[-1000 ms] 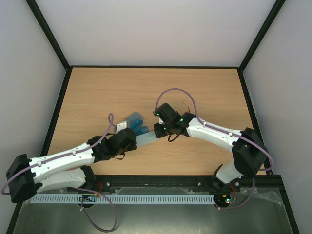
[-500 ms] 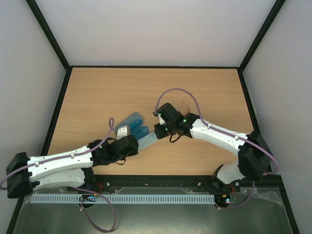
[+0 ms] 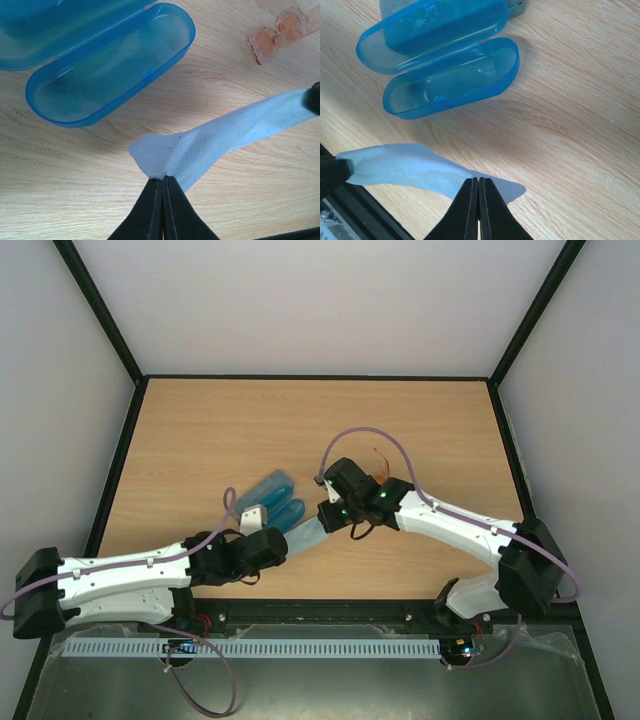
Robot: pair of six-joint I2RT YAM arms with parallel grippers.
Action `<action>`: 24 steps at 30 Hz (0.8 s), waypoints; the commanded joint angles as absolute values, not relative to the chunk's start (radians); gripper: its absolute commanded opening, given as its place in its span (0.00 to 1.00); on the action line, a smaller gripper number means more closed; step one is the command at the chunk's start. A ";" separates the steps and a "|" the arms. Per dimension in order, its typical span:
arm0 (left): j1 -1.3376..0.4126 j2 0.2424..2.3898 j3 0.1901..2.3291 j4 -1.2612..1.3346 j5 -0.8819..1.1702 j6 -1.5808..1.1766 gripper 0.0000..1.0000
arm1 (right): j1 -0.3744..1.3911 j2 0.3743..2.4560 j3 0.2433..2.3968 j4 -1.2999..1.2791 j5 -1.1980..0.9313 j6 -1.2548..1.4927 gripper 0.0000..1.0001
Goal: Organize the sunglasses
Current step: Pick up the glasses cleaning cloth from the center of the board.
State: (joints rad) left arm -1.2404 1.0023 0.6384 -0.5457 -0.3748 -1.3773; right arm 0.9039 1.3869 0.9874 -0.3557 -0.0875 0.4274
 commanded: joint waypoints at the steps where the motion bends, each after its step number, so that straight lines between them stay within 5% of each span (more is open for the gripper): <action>1: -1.223 0.992 0.622 -0.575 -0.407 -1.402 0.02 | 0.910 1.437 0.985 -0.375 -0.104 0.424 0.01; 24: -0.985 0.974 0.550 -0.504 -0.308 -1.230 0.02 | 0.872 1.722 1.248 -0.415 -0.057 0.318 0.02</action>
State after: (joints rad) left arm -1.0130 0.9737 0.5560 -0.5133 -0.3241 -1.2728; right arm 0.8886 1.6905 1.2015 -0.3504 -0.0807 0.3481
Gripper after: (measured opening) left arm 0.026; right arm 0.017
